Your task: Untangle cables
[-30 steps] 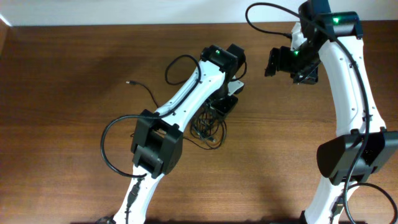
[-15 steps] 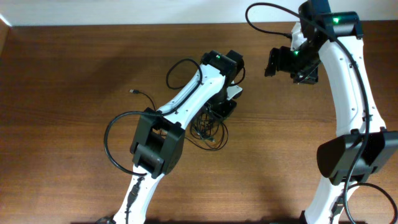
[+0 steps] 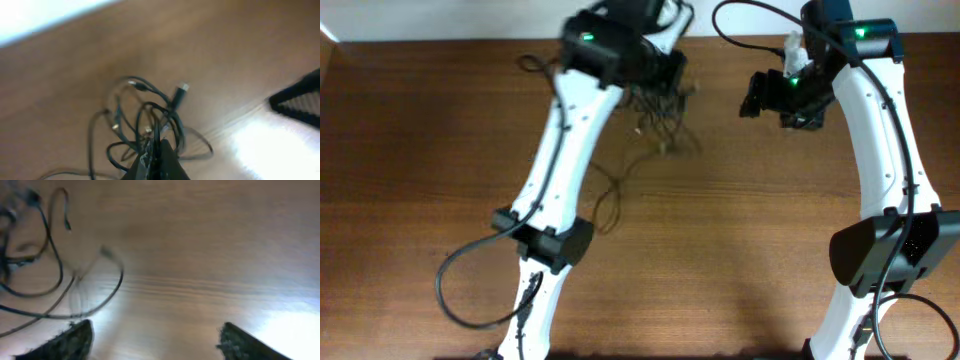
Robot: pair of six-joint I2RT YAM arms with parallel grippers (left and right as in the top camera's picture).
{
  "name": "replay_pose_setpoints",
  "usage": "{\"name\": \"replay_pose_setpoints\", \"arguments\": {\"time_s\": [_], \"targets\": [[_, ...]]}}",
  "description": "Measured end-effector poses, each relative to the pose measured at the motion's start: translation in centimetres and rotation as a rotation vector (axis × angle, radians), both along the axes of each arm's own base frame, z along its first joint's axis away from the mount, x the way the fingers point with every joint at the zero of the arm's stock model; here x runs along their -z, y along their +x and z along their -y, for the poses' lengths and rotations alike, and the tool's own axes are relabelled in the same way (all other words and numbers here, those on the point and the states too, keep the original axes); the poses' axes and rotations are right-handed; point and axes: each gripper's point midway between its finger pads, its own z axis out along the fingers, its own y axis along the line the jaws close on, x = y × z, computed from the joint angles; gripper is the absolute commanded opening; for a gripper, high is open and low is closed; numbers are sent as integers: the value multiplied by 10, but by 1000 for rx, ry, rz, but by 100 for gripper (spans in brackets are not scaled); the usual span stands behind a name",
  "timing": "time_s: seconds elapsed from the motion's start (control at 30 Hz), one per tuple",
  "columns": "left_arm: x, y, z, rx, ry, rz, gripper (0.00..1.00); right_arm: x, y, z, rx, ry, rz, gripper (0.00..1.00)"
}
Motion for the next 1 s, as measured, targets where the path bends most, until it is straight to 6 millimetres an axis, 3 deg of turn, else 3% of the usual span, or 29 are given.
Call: {"name": "replay_pose_setpoints", "arguments": {"time_s": [0.07, 0.1, 0.27, 0.43, 0.5, 0.57, 0.7, 1.0], "targets": [[-36, -6, -9, -16, -64, 72, 0, -12, 8, -26, -77, 136, 59, 73], [-43, -7, -10, -21, -80, 85, 0, -18, 10, -35, -105, 182, 83, 73], [-46, 2, -30, -103, -122, 63, 0, -49, 15, -103, -299, 396, 221, 67], [-42, 20, -65, -267, -184, 10, 0, -76, 18, -144, -350, 540, 282, 63], [-41, 21, -66, -268, -214, -16, 0, -78, 19, -150, -344, 548, 285, 63], [-45, 16, -54, -224, -272, -38, 0, -72, 19, -156, -324, 506, 276, 63], [-50, 3, -36, -128, -351, -91, 0, -63, 14, -170, -310, 438, 265, 50], [-51, -14, -22, -46, -409, -159, 0, -49, 29, -151, -183, 323, 260, 44]]}}
